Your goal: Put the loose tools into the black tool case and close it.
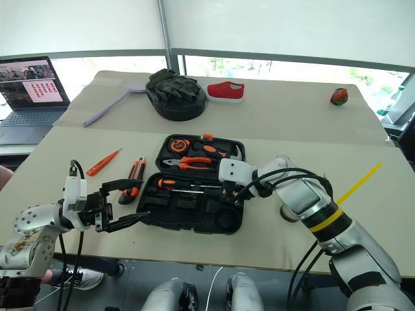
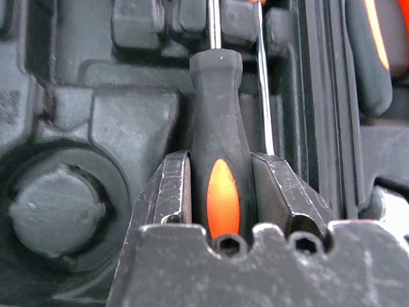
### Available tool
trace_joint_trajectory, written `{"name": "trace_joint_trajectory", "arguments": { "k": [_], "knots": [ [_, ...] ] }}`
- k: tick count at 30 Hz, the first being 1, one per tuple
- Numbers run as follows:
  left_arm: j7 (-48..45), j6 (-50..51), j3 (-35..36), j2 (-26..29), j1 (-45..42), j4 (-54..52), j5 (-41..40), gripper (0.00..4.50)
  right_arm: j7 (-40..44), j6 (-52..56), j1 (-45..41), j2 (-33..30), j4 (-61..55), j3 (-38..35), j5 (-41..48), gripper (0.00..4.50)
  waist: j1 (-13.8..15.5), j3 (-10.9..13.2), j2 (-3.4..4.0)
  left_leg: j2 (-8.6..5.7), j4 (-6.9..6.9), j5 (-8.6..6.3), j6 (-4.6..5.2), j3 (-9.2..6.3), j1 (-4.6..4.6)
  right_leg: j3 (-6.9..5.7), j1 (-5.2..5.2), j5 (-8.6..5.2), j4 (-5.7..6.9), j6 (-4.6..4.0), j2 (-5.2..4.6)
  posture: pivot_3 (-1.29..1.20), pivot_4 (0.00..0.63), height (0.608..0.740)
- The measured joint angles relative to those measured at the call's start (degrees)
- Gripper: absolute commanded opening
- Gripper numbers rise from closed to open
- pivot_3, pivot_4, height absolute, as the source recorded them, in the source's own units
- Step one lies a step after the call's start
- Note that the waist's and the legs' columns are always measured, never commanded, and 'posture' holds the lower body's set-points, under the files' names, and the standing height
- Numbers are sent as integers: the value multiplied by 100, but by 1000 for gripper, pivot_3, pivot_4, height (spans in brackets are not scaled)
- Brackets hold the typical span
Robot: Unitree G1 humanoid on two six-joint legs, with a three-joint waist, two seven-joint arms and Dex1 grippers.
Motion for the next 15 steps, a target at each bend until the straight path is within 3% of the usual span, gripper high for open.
{"name": "trace_joint_trajectory", "arguments": {
  "k": [4,6,12,13,15],
  "knots": [
    [13,-3,1,1,25,4,0,4500,66,-221,-2,5,20,-32,-181,3038,0,0,0,0,0,5,10,1,0,-1,2,0,0,-1,1,0,150,740],
    [0,-46,11,1,64,50,0,4500,61,-314,-6,77,46,-200,-189,3507,-10,-1,-2,1,0,6,9,1,3,-1,3,0,0,-1,3,0,150,740],
    [-185,-121,33,51,185,462,17,4500,777,-566,1,81,121,-954,663,3507,-15,0,-1,3,-1,22,27,3,4,2,-1,-2,7,-10,8,0,150,740],
    [-199,-167,35,51,192,528,34,4500,862,-640,4,102,119,-1074,796,2976,-8,0,-1,3,-1,21,26,1,4,1,-1,-3,6,-10,7,0,150,740],
    [-203,-251,57,49,185,668,77,4500,866,-844,51,371,180,-1366,1043,2601,-12,0,-1,4,-1,21,26,1,5,1,0,-2,6,-11,5,0,150,740]
  ]
}}
